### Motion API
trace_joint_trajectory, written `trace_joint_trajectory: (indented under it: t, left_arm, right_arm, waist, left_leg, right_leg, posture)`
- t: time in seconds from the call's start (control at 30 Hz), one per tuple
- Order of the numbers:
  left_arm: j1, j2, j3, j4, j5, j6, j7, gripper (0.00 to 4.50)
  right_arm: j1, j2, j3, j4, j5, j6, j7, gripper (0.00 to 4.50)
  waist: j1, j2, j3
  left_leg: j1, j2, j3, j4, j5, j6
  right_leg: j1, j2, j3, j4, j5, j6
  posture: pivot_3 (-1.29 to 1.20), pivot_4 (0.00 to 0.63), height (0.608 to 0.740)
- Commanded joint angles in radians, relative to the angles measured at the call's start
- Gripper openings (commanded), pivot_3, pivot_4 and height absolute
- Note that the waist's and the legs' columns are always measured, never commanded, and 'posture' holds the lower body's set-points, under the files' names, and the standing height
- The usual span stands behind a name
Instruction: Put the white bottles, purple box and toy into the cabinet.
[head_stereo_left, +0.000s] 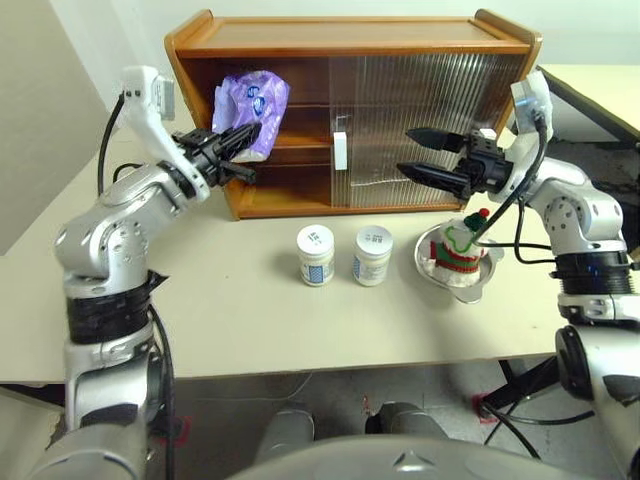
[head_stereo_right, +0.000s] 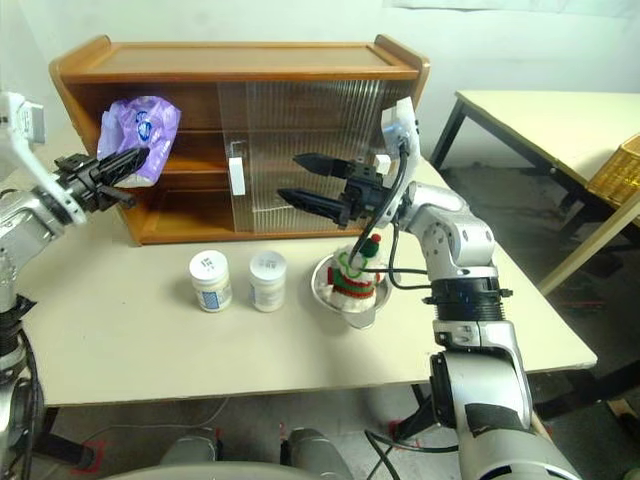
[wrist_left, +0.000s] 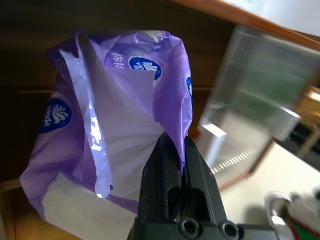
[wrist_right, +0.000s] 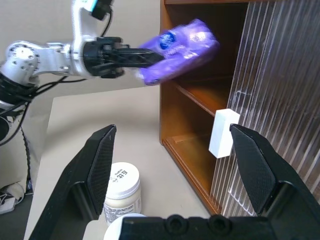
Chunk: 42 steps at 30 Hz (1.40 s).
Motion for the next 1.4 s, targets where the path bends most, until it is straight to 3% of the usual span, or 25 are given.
trace_joint_trajectory:
  t: [0.03, 0.27, 0.47, 0.7, 1.1, 1.13, 1.4]
  left_arm:
    - [-0.042, -0.031, -0.035, 0.079, 0.076, -0.018, 0.068, 0.03]
    - [-0.158, -0.099, -0.061, 0.211, 0.189, -0.045, 0.184, 0.03]
    - [-0.276, -0.142, -0.092, 0.333, 0.259, -0.074, 0.216, 0.03]
    - [-0.338, -0.162, -0.099, 0.439, 0.301, -0.117, 0.204, 0.03]
    - [-0.300, -0.173, -0.094, 0.372, 0.279, -0.183, 0.082, 4.30]
    - [-0.288, -0.173, -0.092, 0.353, 0.275, -0.200, 0.069, 4.46]
    - [-0.176, -0.186, -0.059, 0.179, 0.183, -0.194, 0.008, 4.46]
  right_arm:
    - [0.007, 0.002, 0.002, -0.015, -0.009, -0.006, -0.005, 4.50]
    - [0.019, -0.003, -0.001, -0.023, -0.007, -0.003, -0.009, 4.50]
    - [0.024, 0.006, 0.000, -0.029, -0.005, -0.003, -0.017, 4.50]
    - [0.027, 0.009, 0.000, -0.039, -0.003, 0.001, -0.024, 4.50]
    - [0.012, 0.005, 0.004, -0.025, -0.006, 0.002, -0.018, 4.50]
    - [0.011, 0.006, 0.005, -0.024, -0.007, 0.001, -0.018, 4.50]
    - [0.002, 0.009, 0.008, -0.013, -0.010, -0.004, -0.011, 4.50]
  waist:
    - [0.000, 0.000, 0.000]
    - [0.000, -0.005, 0.004]
    - [-0.002, -0.012, 0.010]
    - [-0.003, -0.013, 0.010]
    - [-0.001, -0.013, 0.010]
    - [-0.001, -0.013, 0.010]
    - [0.000, -0.013, 0.010]
  left_leg:
    - [0.000, -0.001, 0.000, 0.000, 0.000, 0.000]
    - [0.001, -0.003, 0.001, 0.004, 0.000, 0.002]
    - [0.010, -0.003, 0.001, 0.003, 0.000, 0.003]
    - [0.010, -0.003, 0.002, 0.002, -0.001, 0.003]
    - [0.010, -0.005, 0.007, 0.003, -0.004, 0.009]
    - [0.010, -0.005, 0.008, 0.004, -0.004, 0.010]
    - [0.011, -0.005, 0.009, 0.004, -0.005, 0.010]
  right_leg:
    - [0.000, 0.001, 0.000, 0.000, 0.000, 0.001]
    - [0.004, 0.002, 0.001, -0.002, 0.001, 0.006]
    - [0.013, 0.002, 0.001, -0.002, 0.001, 0.006]
    - [0.014, 0.001, 0.001, -0.005, 0.000, 0.006]
    - [0.014, 0.001, -0.001, -0.006, -0.003, 0.009]
    - [0.014, 0.001, -0.001, -0.006, -0.003, 0.009]
    - [0.015, 0.001, -0.001, -0.005, -0.003, 0.010]
  posture:
    - [-0.01, 0.000, 0.740]
    - [-0.02, 0.000, 0.740]
    - [-0.02, 0.000, 0.740]
    - [-0.03, 0.000, 0.740]
    - [-0.02, 0.000, 0.740]
    - [-0.02, 0.000, 0.740]
    - [-0.01, 0.000, 0.740]
